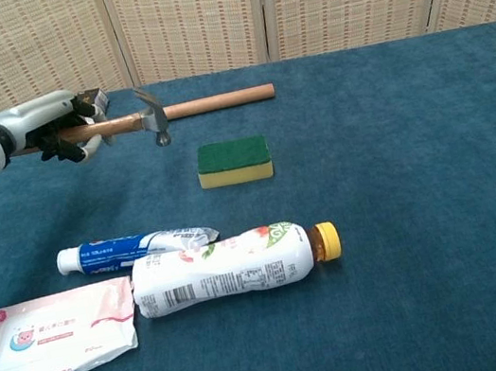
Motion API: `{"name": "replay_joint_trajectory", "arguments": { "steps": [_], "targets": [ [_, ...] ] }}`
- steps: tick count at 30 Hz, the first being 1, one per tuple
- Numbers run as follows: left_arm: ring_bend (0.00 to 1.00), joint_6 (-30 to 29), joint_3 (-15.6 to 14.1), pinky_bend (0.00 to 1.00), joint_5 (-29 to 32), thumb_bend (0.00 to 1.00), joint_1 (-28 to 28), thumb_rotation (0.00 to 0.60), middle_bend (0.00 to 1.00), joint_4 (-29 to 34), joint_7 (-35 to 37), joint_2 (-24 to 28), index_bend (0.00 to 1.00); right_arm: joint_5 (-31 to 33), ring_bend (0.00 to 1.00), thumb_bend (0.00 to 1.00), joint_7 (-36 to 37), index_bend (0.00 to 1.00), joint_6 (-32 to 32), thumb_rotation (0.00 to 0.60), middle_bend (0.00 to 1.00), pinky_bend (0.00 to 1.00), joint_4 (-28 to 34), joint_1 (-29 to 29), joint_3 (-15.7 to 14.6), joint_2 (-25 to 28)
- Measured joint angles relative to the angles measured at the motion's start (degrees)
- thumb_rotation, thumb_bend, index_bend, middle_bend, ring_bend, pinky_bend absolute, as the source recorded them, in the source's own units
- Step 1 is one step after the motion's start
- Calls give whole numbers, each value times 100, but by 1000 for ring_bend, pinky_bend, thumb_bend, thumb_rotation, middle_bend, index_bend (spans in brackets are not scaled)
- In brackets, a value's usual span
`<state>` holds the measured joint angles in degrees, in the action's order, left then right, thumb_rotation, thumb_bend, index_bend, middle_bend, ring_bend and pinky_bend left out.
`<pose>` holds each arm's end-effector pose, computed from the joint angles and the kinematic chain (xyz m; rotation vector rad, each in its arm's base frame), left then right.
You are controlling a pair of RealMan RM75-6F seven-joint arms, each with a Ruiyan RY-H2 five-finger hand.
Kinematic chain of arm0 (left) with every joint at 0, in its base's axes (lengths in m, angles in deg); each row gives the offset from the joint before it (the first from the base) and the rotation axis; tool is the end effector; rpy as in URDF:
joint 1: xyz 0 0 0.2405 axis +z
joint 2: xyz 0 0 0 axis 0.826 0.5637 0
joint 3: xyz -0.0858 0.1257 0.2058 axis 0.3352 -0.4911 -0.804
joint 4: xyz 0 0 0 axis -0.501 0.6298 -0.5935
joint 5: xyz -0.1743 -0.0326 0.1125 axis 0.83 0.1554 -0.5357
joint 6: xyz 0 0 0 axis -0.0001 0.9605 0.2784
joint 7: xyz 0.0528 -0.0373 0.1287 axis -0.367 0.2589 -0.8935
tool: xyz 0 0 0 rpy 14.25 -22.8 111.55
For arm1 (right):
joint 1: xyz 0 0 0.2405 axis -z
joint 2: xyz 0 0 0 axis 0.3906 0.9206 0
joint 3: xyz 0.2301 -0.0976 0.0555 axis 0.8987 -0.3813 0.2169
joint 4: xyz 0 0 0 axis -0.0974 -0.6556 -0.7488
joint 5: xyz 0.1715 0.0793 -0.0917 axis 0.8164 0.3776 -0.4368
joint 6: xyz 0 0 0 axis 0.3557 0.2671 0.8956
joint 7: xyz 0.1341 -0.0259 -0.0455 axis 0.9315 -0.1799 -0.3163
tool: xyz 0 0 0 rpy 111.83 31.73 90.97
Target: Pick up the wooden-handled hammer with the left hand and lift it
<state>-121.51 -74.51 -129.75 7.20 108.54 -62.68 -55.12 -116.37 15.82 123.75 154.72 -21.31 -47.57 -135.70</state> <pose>-0.1942 0.4310 0.0087 -1.7078 -1.0932 -0.9296 -0.3196 -0.1436 0.1965 1.3254 -0.8639 0.8577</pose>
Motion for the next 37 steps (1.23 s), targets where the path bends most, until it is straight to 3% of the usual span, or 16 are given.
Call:
{"name": "replay_joint_trajectory", "arguments": {
  "steps": [2,5,9,14,23,29,37],
  "targets": [
    [191,91,-22,288,74,380,4,600,243,-15,-119,-11,148,-10,235,262,-26,327,20,600,348,264,31,7,-2,10],
    [8,179,-31,73,241,294,11,600,18,48,-370,4,1,-36,235,262,-53,327,60,600,348,264,66,24,-10,21],
    [0,12,13,7,437,263,90,600,0,297,-674,57,0,-57,235,262,-44,327,120,600,348,264,74,50,-14,14],
    [0,-445,70,0,581,260,280,600,0,709,-914,202,0,-85,235,263,18,327,170,600,348,264,30,85,-31,-15],
    [0,-1392,37,0,784,260,936,600,0,2197,-1379,897,0,-129,235,262,99,327,141,600,349,264,-25,61,-40,-27],
    [0,-2403,-216,0,756,260,1693,600,0,2948,-1625,1374,0,-131,235,262,214,327,-12,600,351,264,-85,-19,-48,-49],
    [0,-3740,-752,0,42,259,2747,600,0,3423,-1703,1727,0,-280,235,263,208,327,-108,600,352,264,-84,-144,-65,-103]
  ]
}}
